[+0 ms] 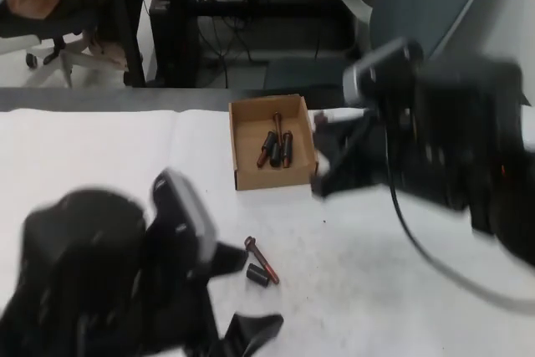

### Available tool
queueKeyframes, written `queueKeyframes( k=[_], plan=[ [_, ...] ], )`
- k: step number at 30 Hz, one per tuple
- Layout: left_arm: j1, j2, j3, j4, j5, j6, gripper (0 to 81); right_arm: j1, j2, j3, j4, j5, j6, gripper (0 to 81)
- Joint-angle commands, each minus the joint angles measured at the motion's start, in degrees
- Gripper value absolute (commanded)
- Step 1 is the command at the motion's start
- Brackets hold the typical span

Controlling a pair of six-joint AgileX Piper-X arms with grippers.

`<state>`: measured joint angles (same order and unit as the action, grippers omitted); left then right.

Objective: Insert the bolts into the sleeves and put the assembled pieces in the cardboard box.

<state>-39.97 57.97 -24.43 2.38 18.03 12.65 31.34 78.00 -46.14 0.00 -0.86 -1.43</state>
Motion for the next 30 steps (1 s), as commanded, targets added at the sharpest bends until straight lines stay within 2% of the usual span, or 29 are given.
queueKeyframes(
  k=[1, 4, 9, 11, 14, 21, 23, 24, 29, 30],
  plan=[
    [0.13, 5.73, -7.19, 7.77, -5.08, 13.88, 62.4, -3.10, 6.37, -9.44, 7.86, -3.82, -1.86, 0.6],
    [0.53, 13.29, -13.18, 12.72, -6.78, 22.44, 55.6, -4.41, 13.96, -19.34, 14.46, -4.39, -3.21, 0.6],
    [2.21, 25.74, -21.08, 23.49, -6.93, 30.92, 55.7, -5.52, 26.84, -35.65, 25.63, -4.17, -5.77, 0.6],
    [2.20, 29.52, -23.25, 27.25, -9.94, 35.44, 55.7, -5.77, 31.30, -41.04, 28.27, -3.91, -6.78, 0.6],
    [2.20, 32.96, -24.71, 29.08, -12.44, 38.68, 55.7, -6.01, 36.14, -46.75, 30.46, -3.30, -7.07, 0.6],
    [2.08, 34.48, -24.69, 23.74, -12.32, 41.55, 55.7, -6.26, 44.08, -53.95, 31.02, -2.90, -9.33, 1.0],
    [2.08, 34.87, -24.69, 21.39, -12.32, 41.58, 55.7, -6.26, 45.59, -54.81, 31.02, -3.27, -9.51, 9.0],
    [2.08, 35.27, -24.94, 20.44, -12.32, 41.58, 55.7, -6.26, 46.04, -54.89, 31.02, -3.35, -9.51, 16.9],
    [2.08, 39.12, -26.88, 19.86, -12.32, 42.99, 55.7, -6.26, 45.98, -54.88, 35.26, -2.97, -8.38, 67.5],
    [2.08, 39.91, -27.26, 19.78, -12.43, 43.22, 55.7, -6.26, 45.91, -54.88, 36.40, -2.74, -8.39, 70.0]
  ],
)
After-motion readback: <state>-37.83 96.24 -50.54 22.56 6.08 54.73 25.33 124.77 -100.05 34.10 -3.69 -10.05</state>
